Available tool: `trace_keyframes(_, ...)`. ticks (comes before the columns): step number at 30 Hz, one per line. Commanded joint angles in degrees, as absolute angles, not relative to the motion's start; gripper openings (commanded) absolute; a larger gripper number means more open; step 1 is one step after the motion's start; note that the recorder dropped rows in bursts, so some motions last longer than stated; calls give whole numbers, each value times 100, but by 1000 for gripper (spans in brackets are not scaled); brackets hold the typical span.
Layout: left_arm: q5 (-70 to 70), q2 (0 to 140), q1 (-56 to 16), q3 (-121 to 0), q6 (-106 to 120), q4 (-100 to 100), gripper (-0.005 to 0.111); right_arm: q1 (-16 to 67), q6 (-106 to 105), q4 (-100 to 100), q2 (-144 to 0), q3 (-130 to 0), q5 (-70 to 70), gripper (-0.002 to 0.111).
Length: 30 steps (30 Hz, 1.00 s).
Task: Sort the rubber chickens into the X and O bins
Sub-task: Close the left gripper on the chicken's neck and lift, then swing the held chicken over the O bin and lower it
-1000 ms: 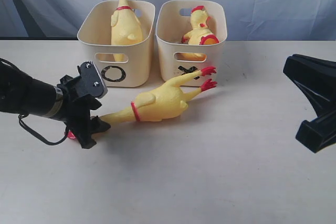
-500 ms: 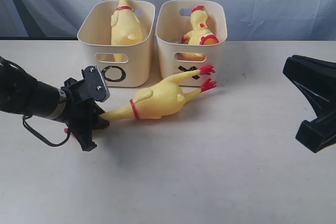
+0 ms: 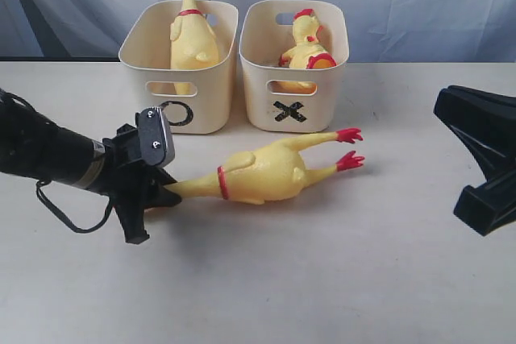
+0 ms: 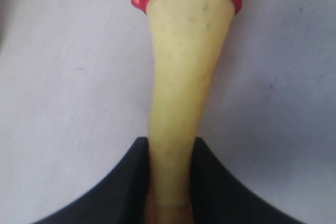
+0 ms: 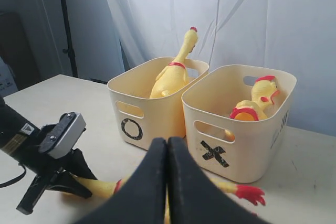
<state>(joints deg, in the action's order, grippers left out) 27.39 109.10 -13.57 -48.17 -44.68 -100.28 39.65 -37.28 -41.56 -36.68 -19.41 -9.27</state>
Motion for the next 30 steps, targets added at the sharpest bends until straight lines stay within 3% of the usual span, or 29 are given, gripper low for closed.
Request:
trace_keyframes(1,3268,10605,-1385,-4681,-4390,-9995,0,3938,-3722,-4161,-3631,-1917,-953,-1)
trace_keyframes(12,3479,9387,-1385,-4713,-5725,-9995,0,3938,-3722,-4190,-3631,-1917,-951,-1)
trace_keyframes(30,298,8472,-1385,-5613,-9795,-9995,0,3938,-3722,-4190,-3631,-1917,-961,-1)
